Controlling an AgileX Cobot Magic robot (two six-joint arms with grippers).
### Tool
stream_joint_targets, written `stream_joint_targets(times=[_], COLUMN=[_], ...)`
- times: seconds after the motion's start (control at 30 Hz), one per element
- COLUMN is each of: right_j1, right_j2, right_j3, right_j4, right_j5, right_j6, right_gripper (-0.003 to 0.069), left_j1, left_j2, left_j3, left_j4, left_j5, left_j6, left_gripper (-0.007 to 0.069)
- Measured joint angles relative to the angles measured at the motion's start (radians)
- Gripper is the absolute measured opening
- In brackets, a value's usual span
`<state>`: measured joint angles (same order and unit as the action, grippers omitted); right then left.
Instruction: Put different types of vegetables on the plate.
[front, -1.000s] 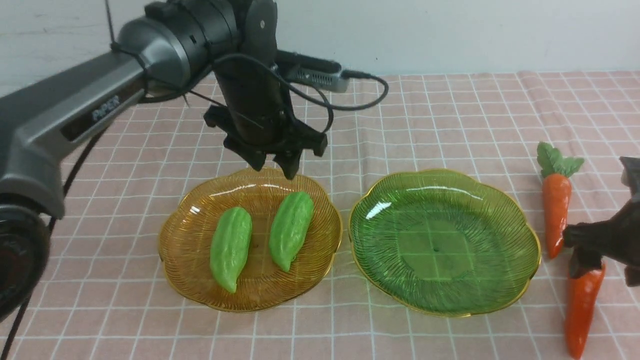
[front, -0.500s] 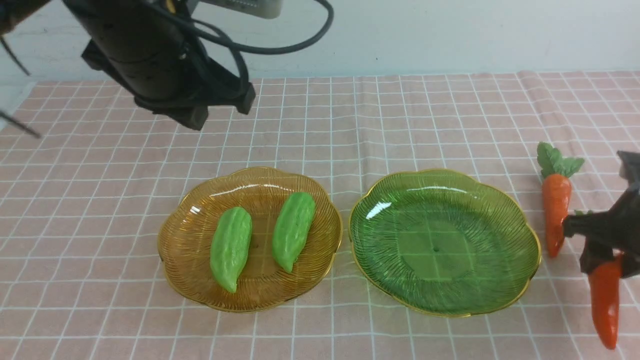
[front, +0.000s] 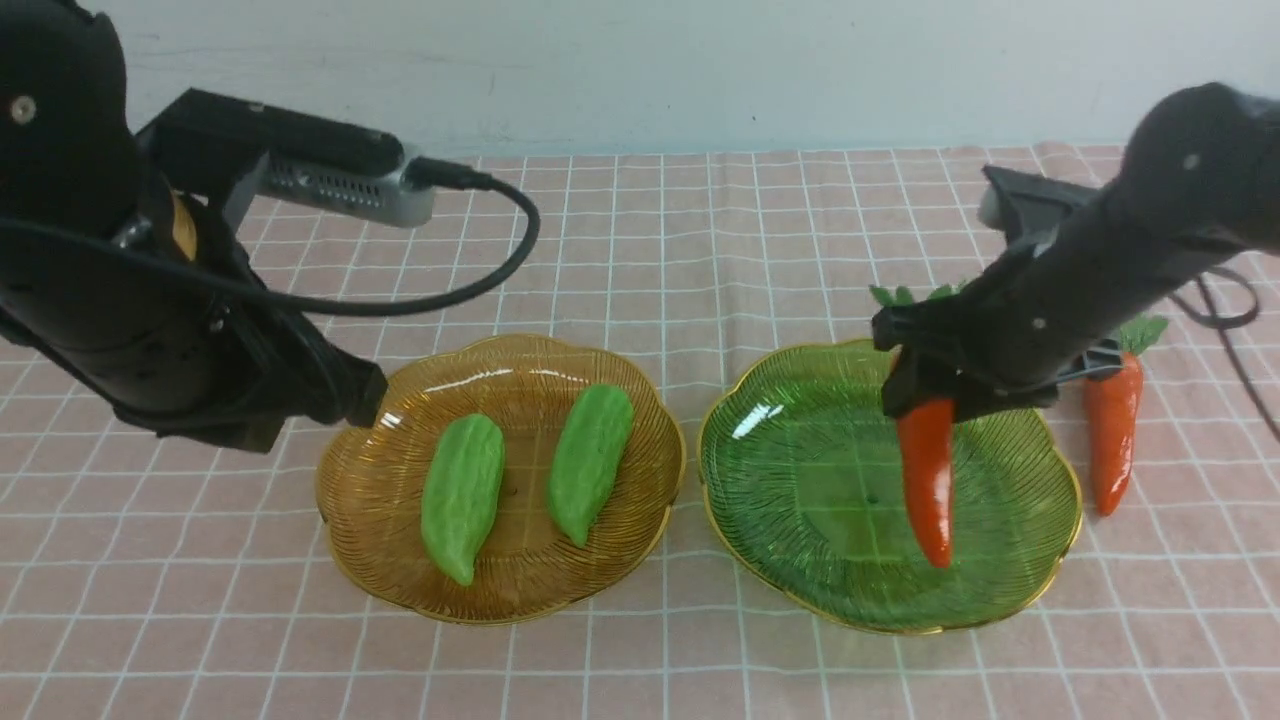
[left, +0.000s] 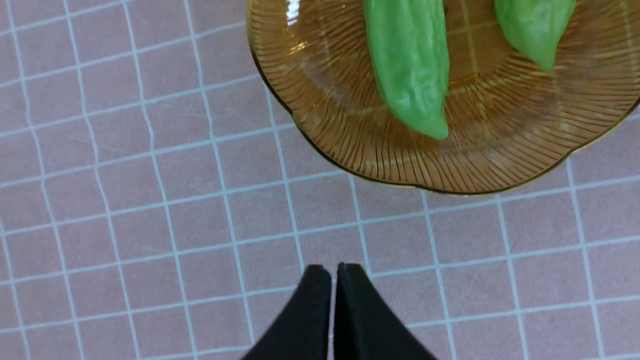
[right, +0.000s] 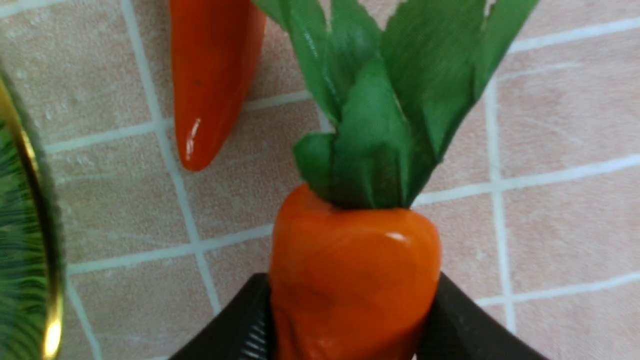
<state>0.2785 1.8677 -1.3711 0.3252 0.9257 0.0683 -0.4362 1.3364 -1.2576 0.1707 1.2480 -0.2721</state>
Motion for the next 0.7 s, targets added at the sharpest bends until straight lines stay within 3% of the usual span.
stream_joint_targets(times=[0.27, 0.43, 0.57, 0.7], right_j1=[0.017, 0.002, -0.089, -0.217], right_j2=[0.080, 0.080, 0.081, 0.121], right_j3=[-0.111, -0.208, -0.245, -0.250], right_j4=[-0.014, -0.191, -0.336, -0.351], right_j5=[0.094, 0.155, 0.180, 0.151], right_j6=[-0.001, 0.009, 0.093, 0.132], right_gripper=[0.0504, 0.0545, 0.0545, 0.0545], left_j1=[0.000, 0.000, 0.000, 0.000], left_j2=[-0.048, -0.075, -0.091, -0.144], left_j3=[0.054, 0.060, 0.060, 0.060], left_j4=[-0.001, -0.001, -0.001, -0.002], left_j5=[-0.001, -0.001, -0.001, -0.001], left_j6=[0.000, 0.000, 0.000, 0.000], left_gripper=[-0.0003, -0.0003, -0.0003, -0.0003])
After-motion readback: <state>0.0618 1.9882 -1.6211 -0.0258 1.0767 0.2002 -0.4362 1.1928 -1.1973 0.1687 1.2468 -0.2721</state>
